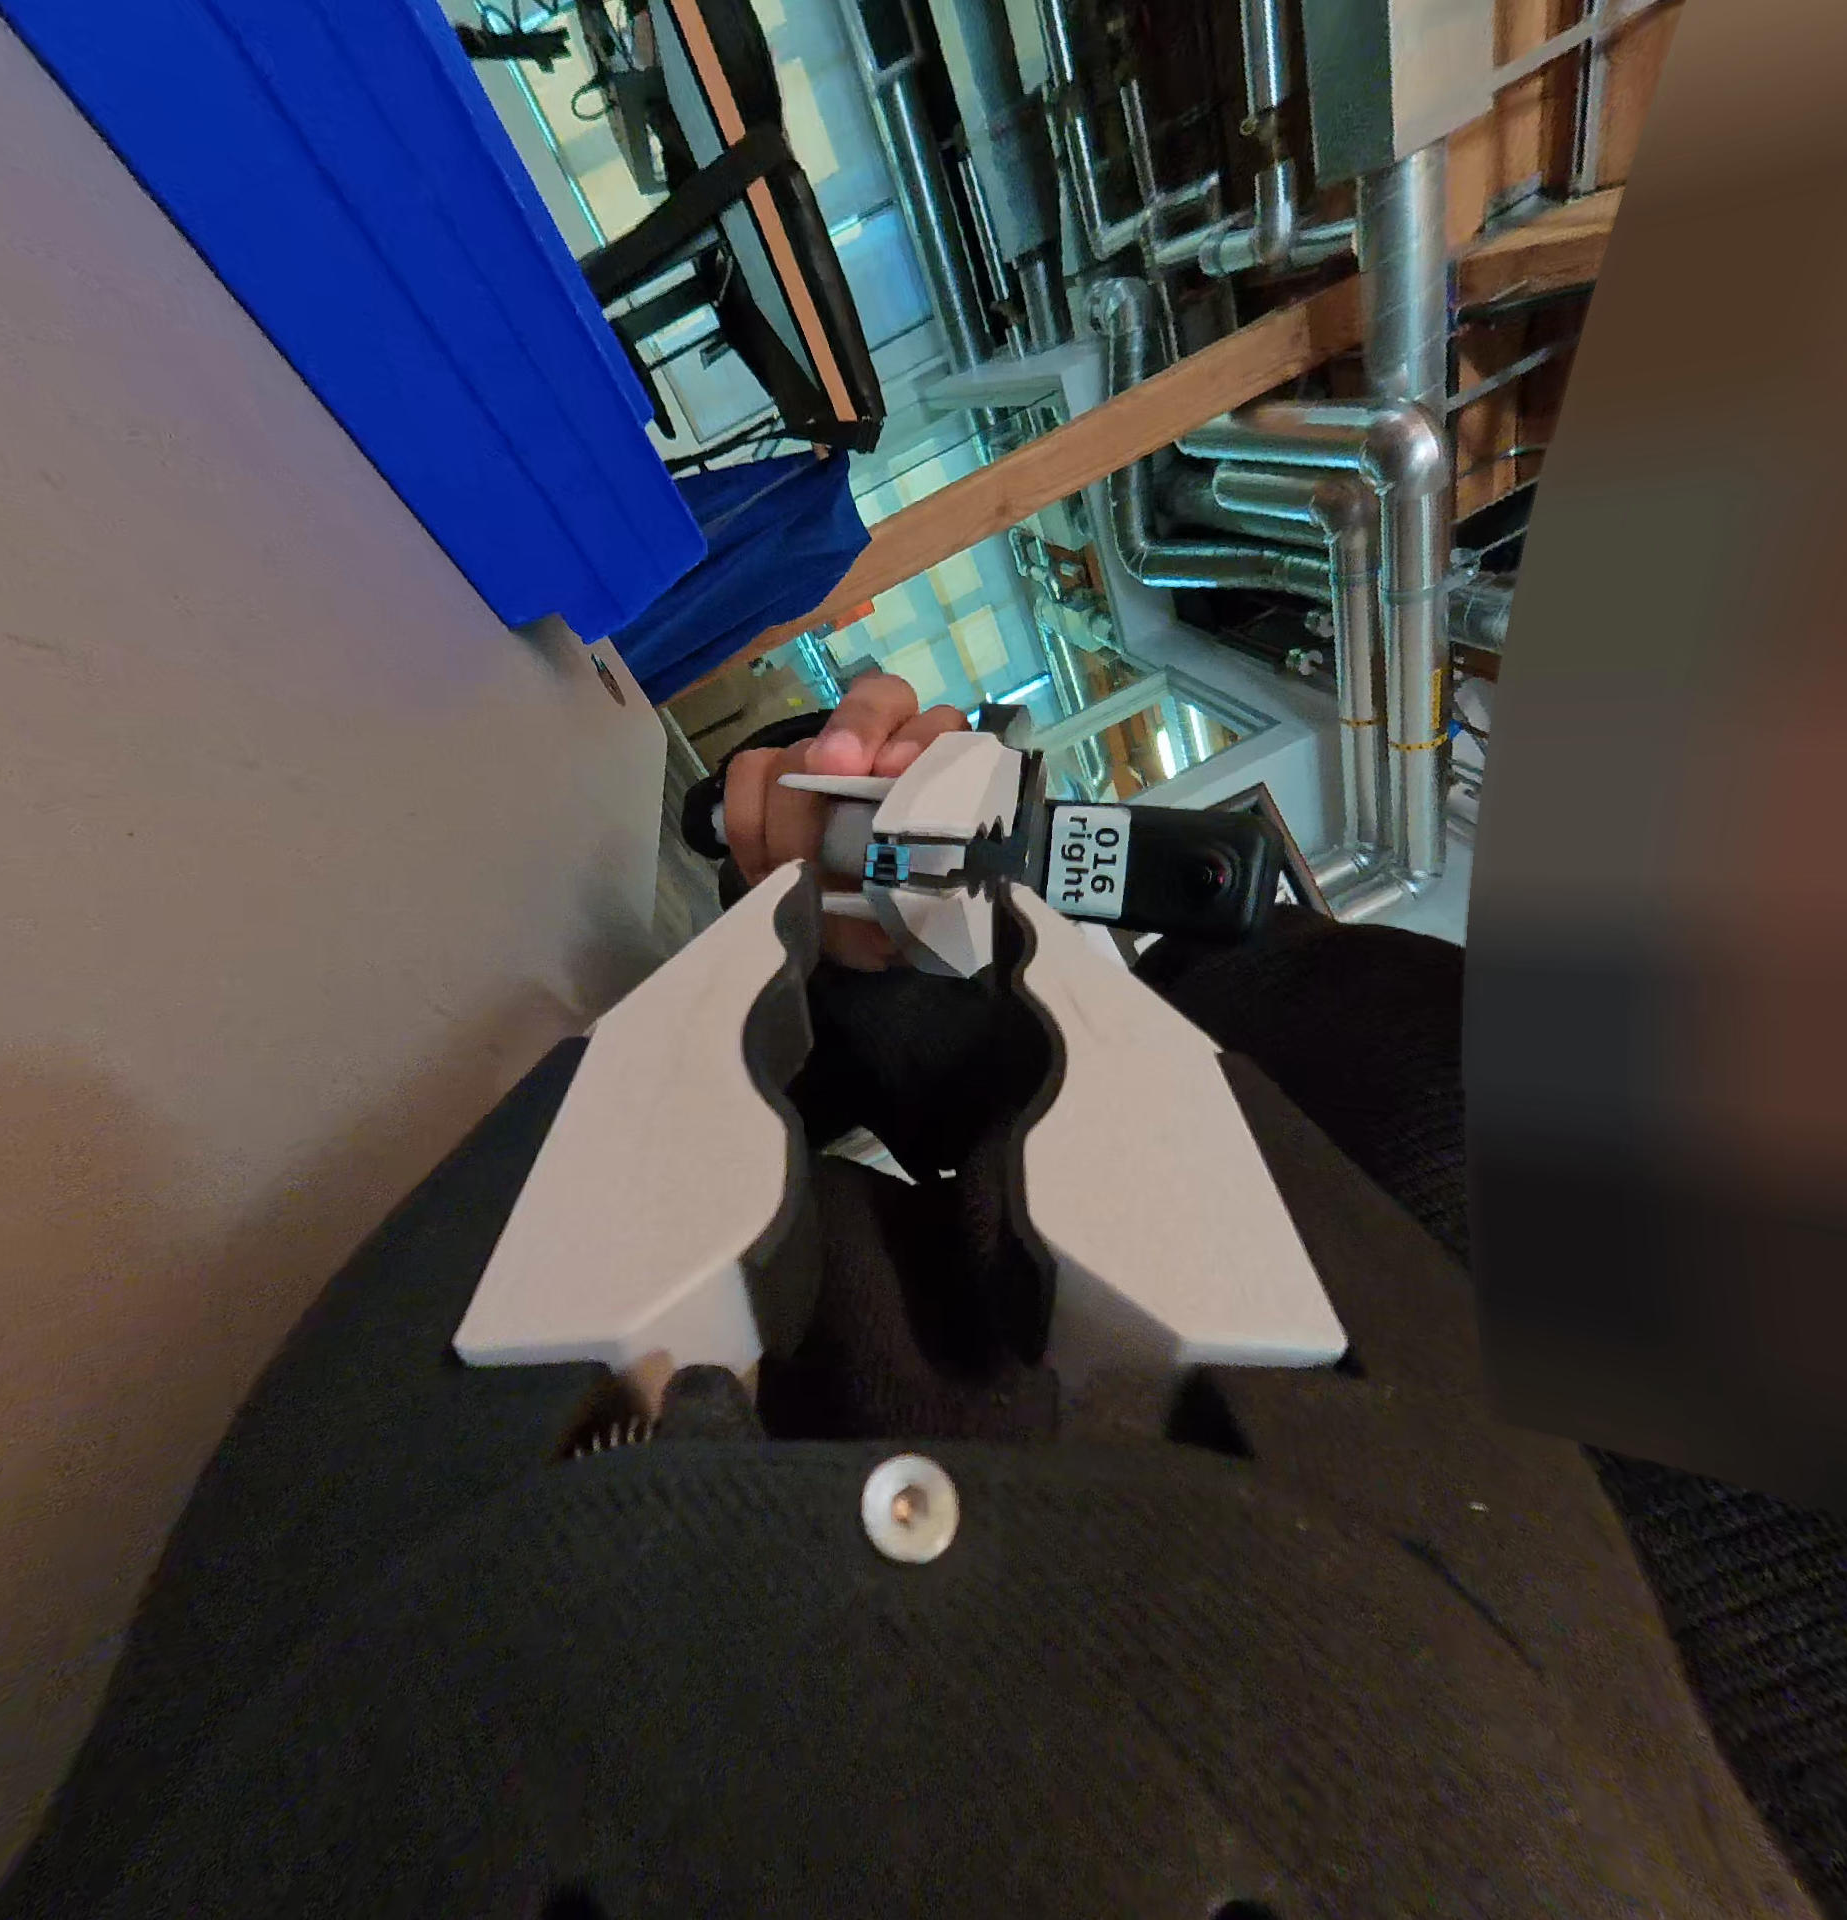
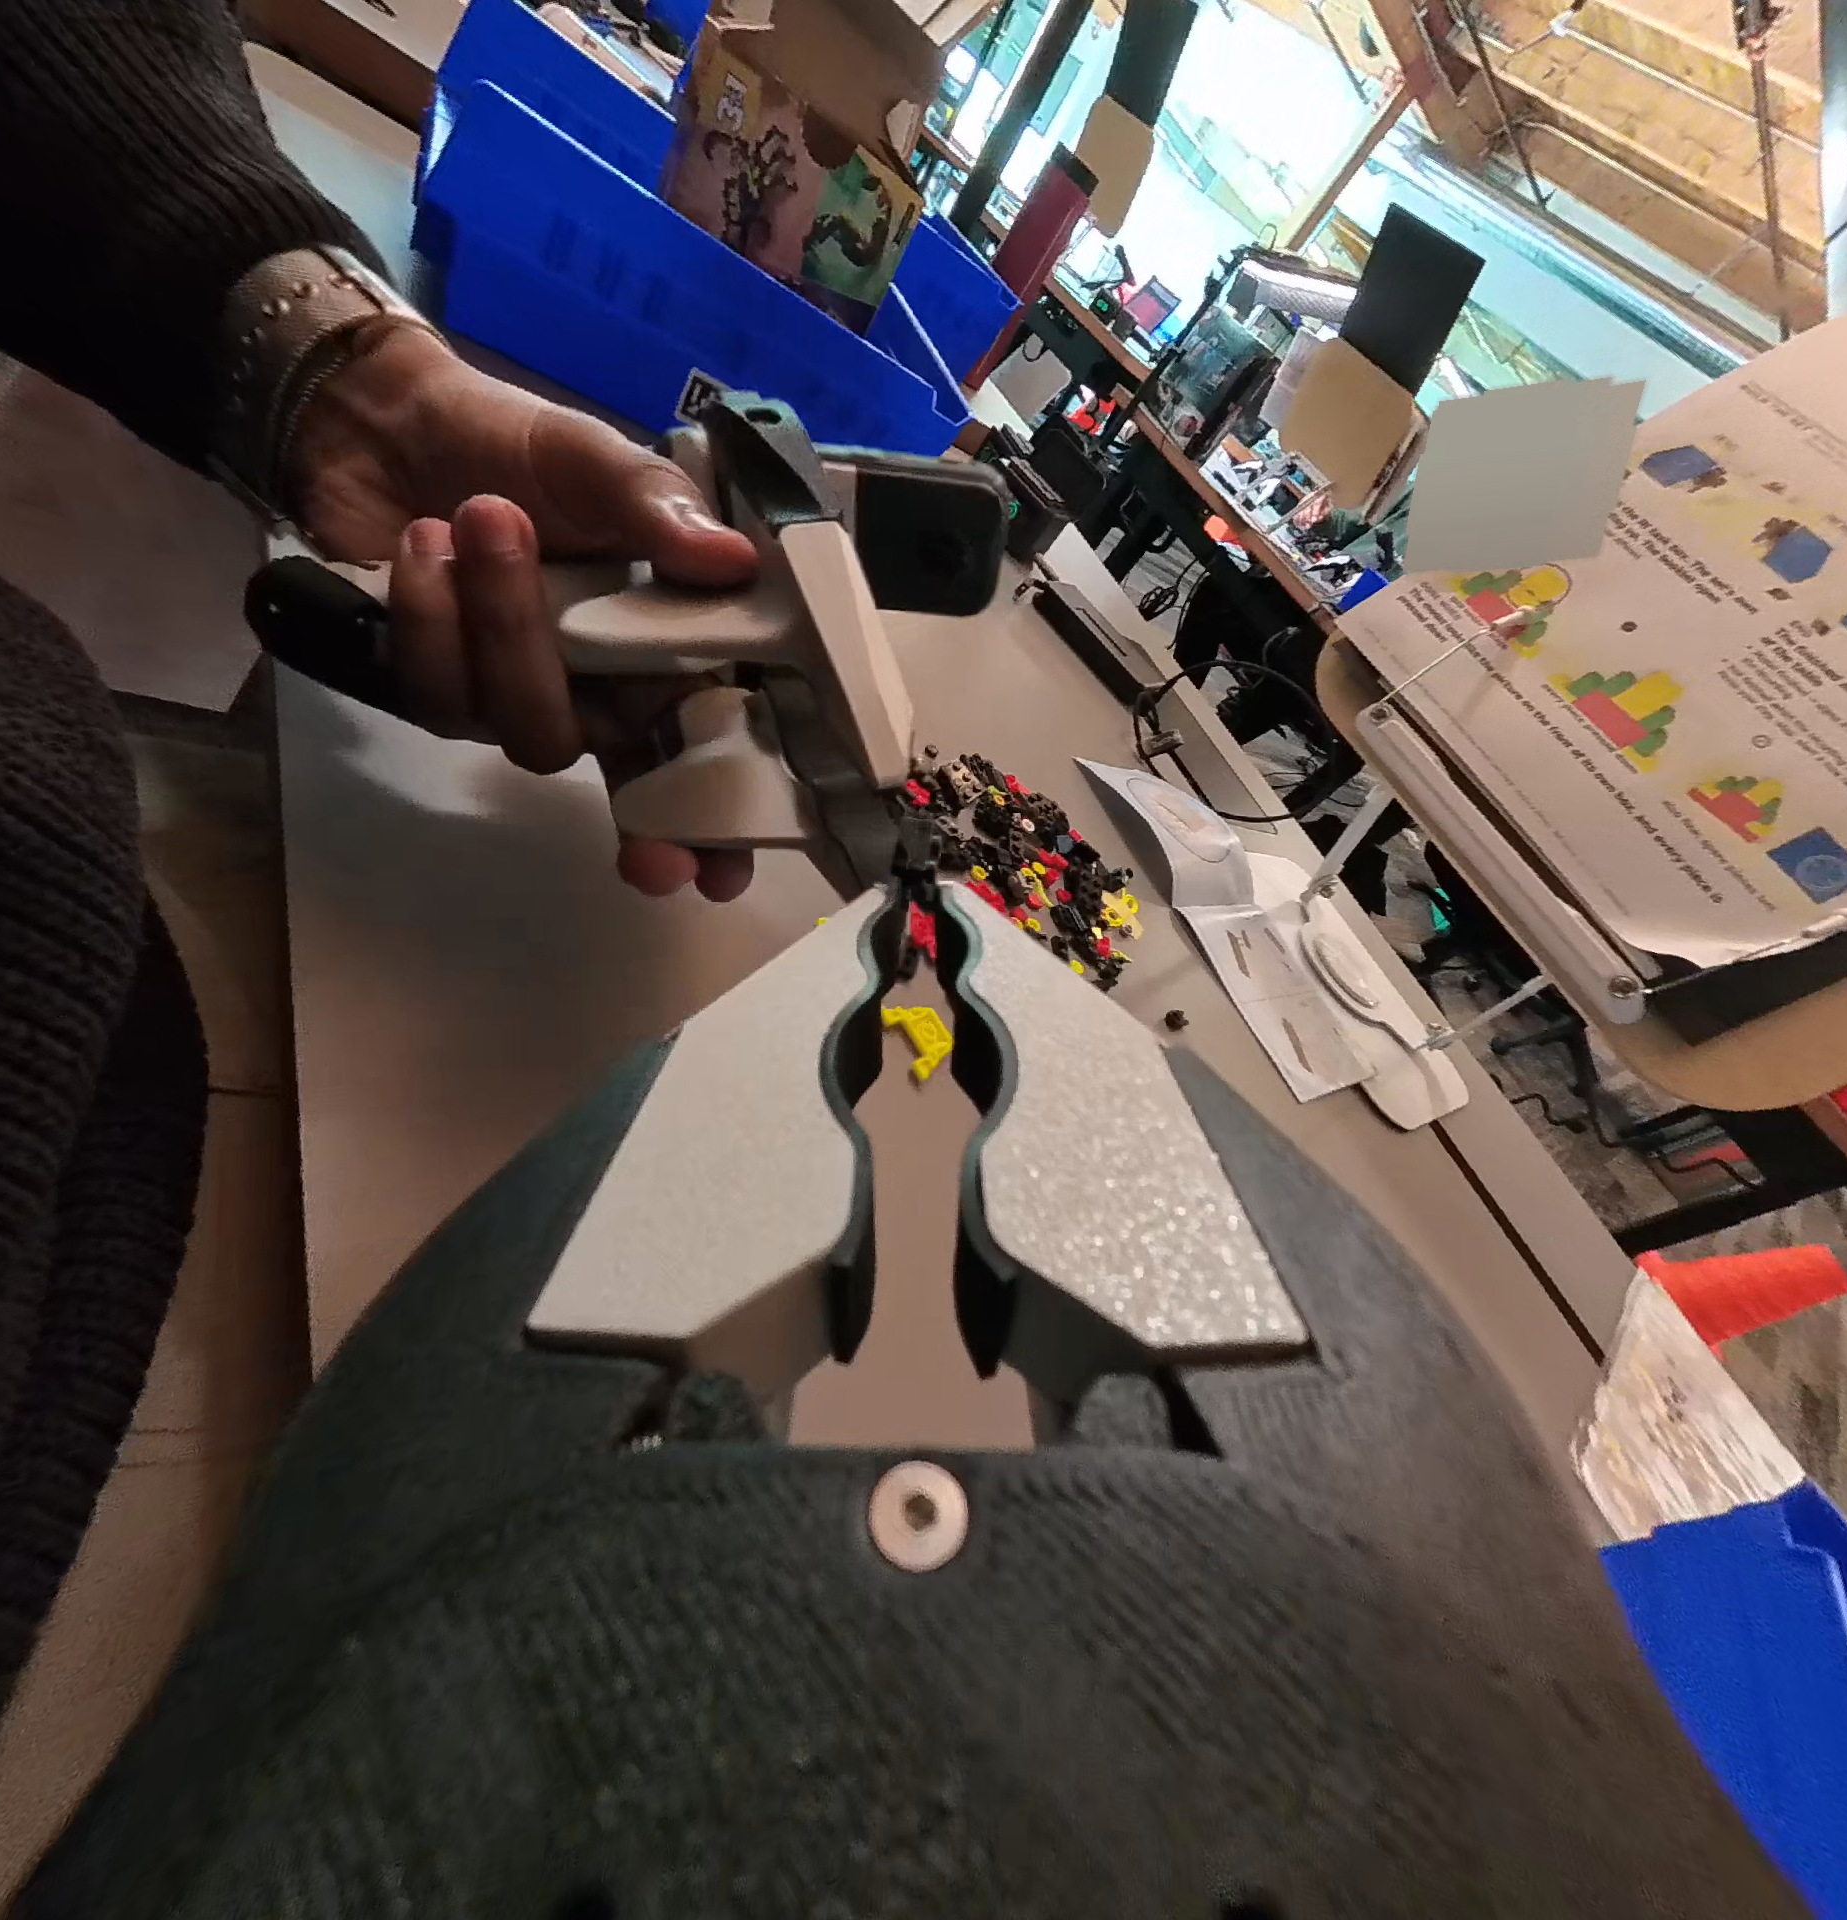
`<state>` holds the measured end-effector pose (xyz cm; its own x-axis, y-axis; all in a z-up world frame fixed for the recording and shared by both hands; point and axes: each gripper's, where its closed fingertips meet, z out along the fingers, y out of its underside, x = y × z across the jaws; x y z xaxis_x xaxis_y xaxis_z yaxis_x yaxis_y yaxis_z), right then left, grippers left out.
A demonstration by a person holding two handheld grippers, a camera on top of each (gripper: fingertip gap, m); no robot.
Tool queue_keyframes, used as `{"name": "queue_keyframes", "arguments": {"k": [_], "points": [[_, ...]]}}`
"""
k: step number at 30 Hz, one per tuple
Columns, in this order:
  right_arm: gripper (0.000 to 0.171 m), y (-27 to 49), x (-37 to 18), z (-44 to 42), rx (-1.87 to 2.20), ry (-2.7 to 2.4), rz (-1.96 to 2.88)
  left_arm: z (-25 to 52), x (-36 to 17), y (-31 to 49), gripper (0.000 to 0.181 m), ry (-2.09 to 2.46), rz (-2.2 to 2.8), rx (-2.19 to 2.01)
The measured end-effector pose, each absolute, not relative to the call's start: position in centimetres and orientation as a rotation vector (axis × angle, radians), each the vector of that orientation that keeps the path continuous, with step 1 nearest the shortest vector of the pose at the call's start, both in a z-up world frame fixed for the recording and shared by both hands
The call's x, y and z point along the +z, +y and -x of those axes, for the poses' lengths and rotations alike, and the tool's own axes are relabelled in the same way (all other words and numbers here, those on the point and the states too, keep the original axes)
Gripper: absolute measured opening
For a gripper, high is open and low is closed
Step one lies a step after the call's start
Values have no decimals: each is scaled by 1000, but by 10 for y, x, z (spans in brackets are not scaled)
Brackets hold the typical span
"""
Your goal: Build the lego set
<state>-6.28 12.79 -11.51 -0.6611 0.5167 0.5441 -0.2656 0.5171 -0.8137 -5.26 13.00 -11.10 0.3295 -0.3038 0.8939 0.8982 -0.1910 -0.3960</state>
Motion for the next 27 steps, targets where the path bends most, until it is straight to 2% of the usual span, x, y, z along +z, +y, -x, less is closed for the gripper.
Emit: {"name": "queue_keyframes", "arguments": {"k": [10, 27], "points": [[3, 125, -114, 61, 1229, -1950, 185, 45, -113, 134, 9, -641, 1342, -1219], [3, 125, -119, 51, 1259, -2016, 130, 39, -120, 132, 3, -588, 1433, -1215]]}}
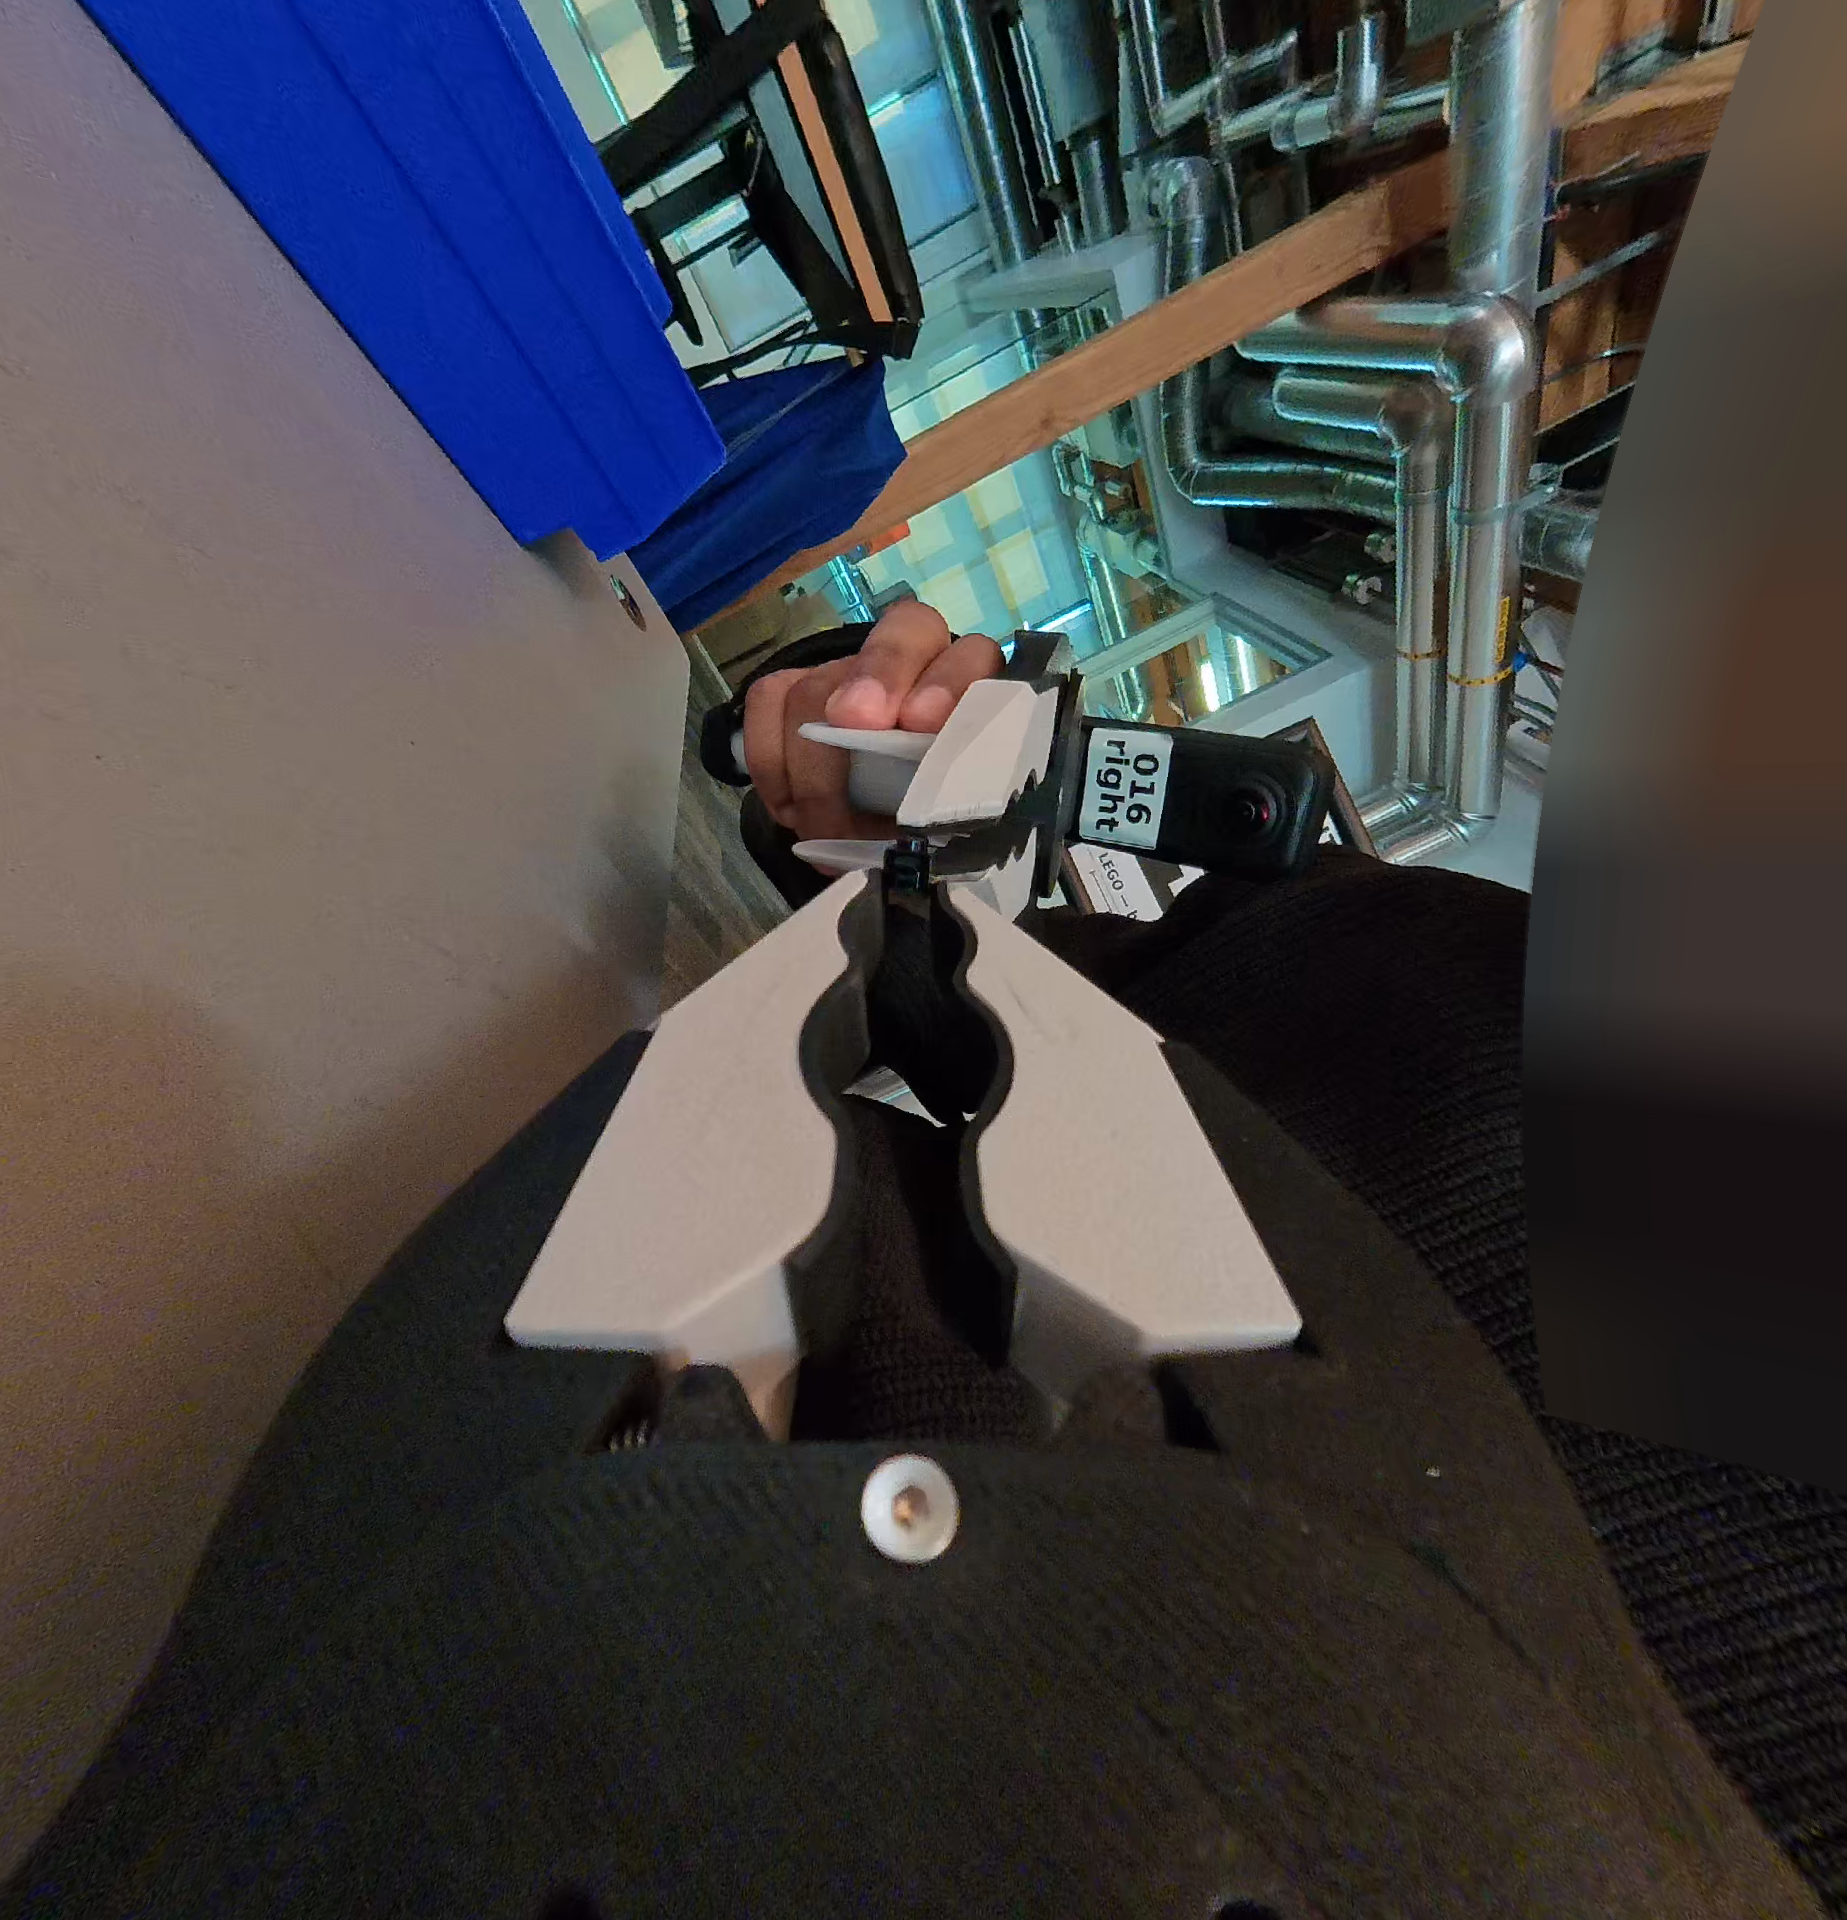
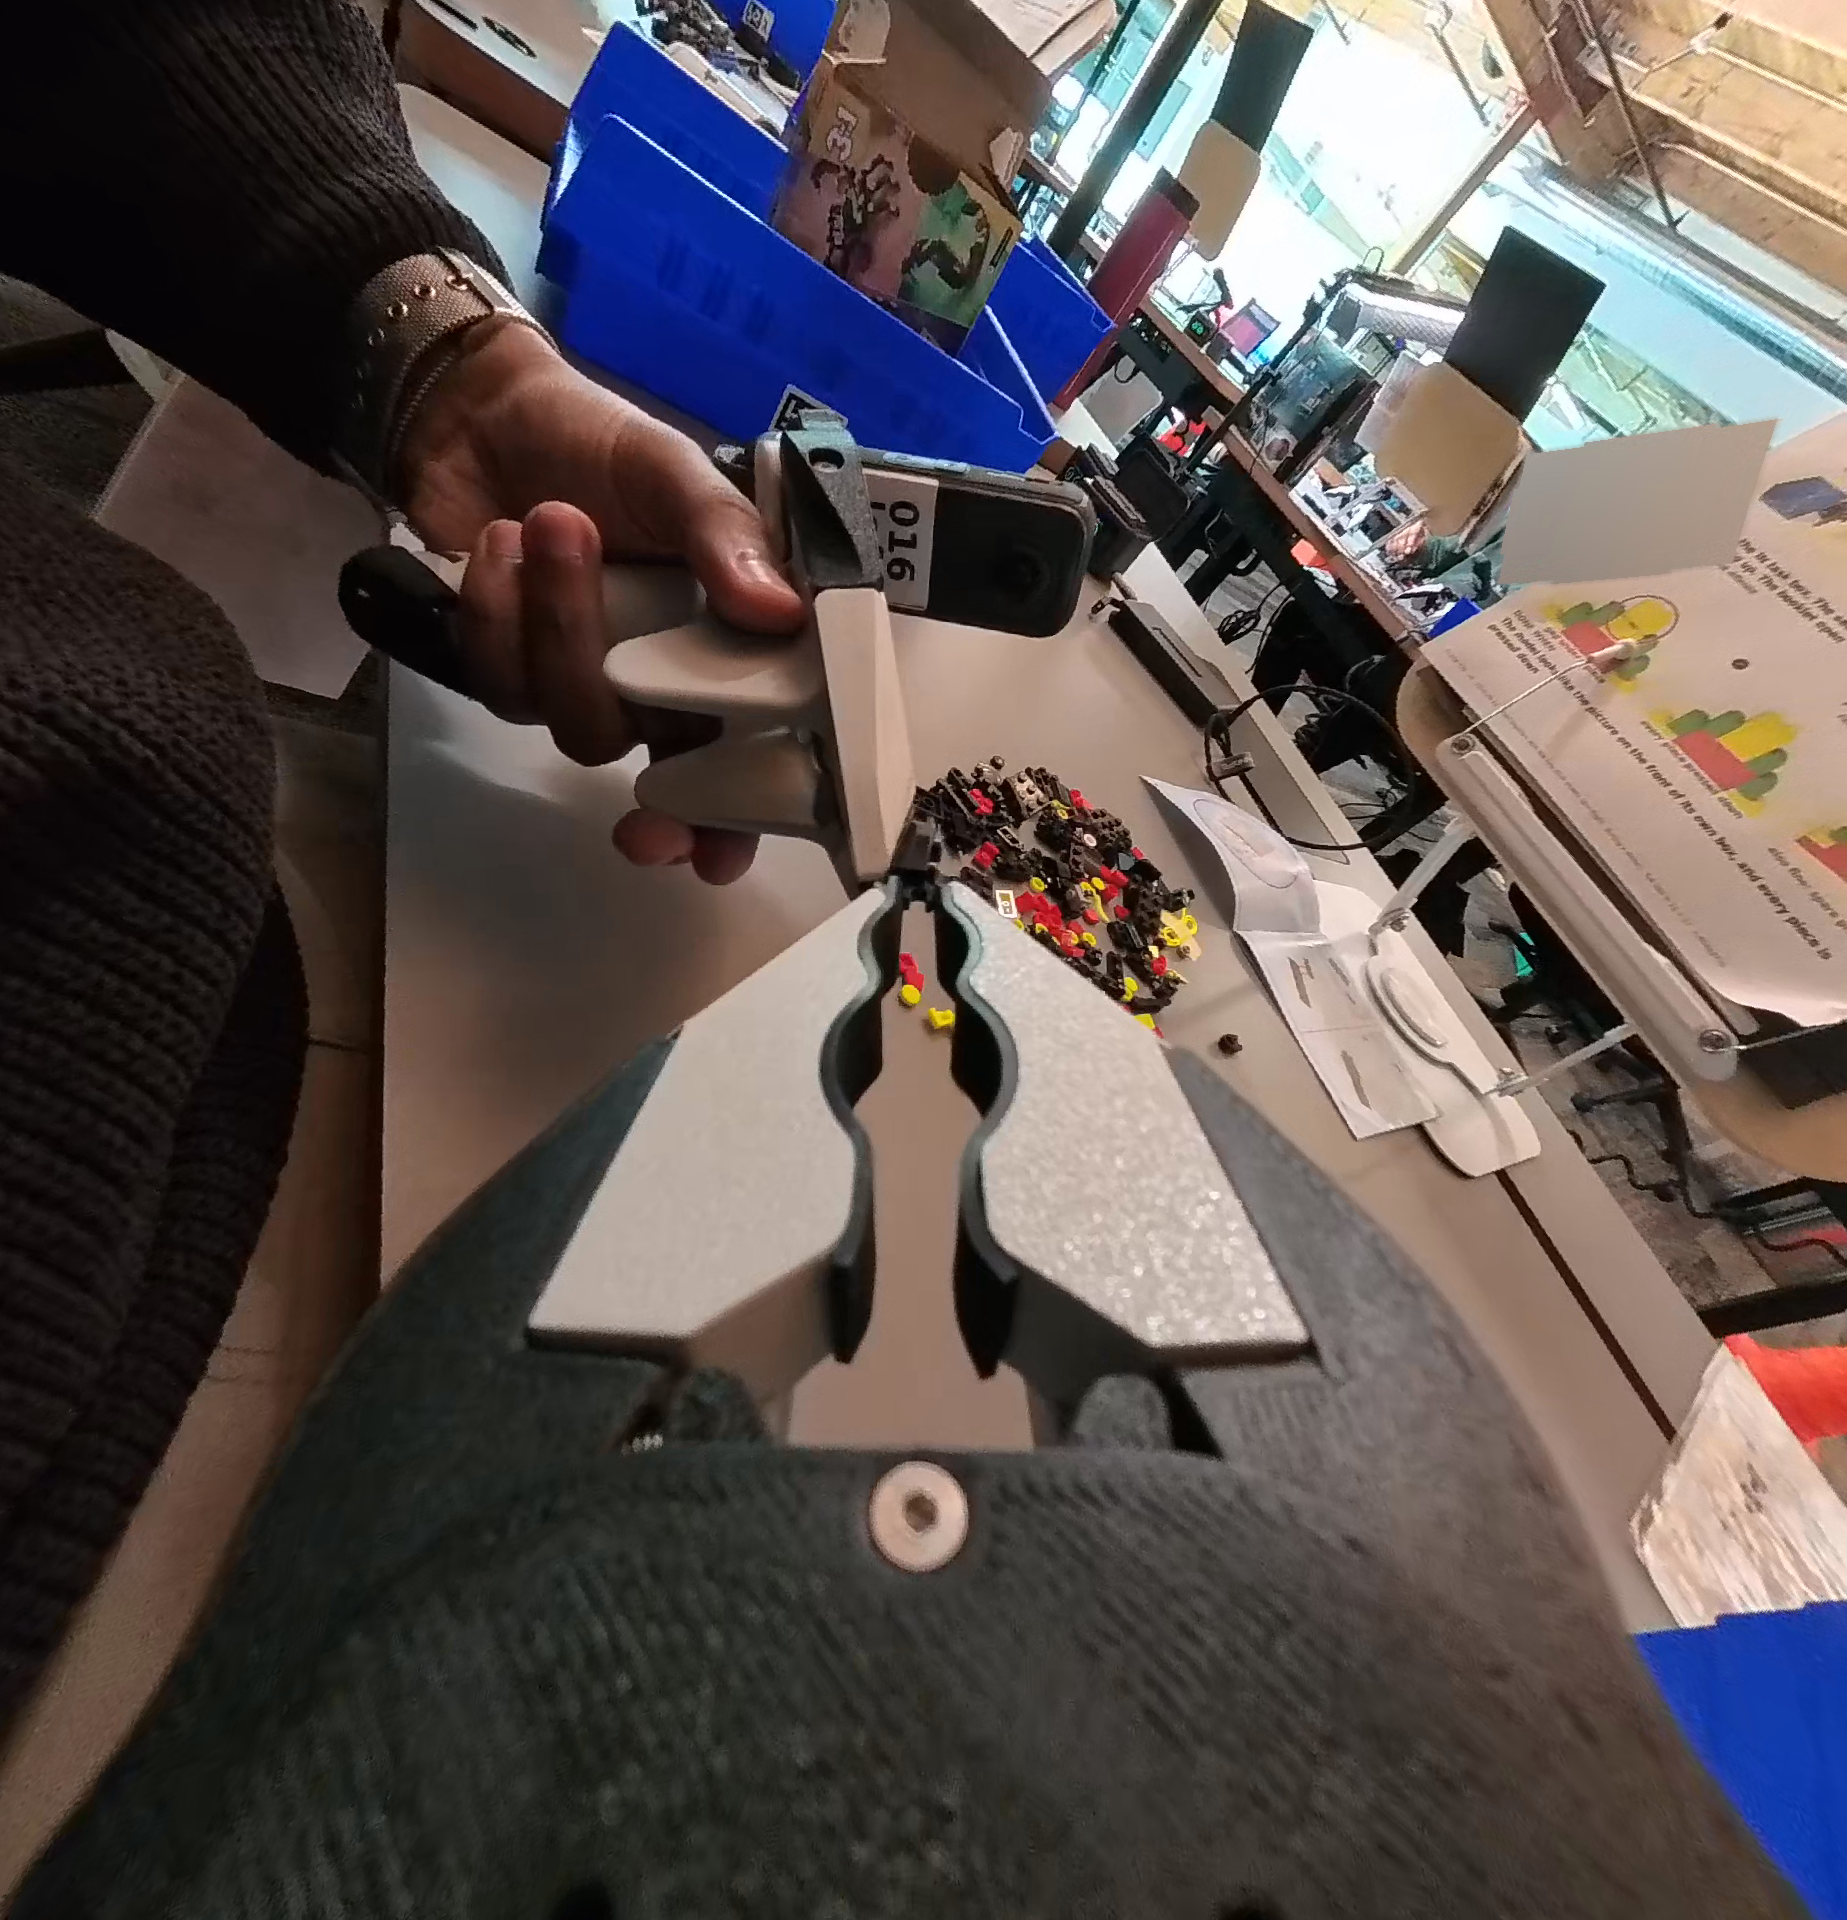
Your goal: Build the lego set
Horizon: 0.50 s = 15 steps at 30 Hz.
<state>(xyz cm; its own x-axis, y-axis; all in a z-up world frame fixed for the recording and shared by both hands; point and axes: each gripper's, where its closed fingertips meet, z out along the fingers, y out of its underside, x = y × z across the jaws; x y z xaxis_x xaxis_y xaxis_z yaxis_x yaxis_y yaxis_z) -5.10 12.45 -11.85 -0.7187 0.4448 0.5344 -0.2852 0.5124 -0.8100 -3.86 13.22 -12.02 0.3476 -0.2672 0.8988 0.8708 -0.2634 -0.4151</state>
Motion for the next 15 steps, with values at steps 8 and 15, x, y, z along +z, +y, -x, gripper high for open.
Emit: {"name": "queue_keyframes", "arguments": {"k": [8, 15], "points": [[3, 125, -117, 50, 1275, -2014, 136, 40, -120, 132, 6, -595, 1427, -1218], [3, 126, -115, 49, 1306, -2007, 140, 40, -118, 132, 6, -597, 1400, -1242]]}}
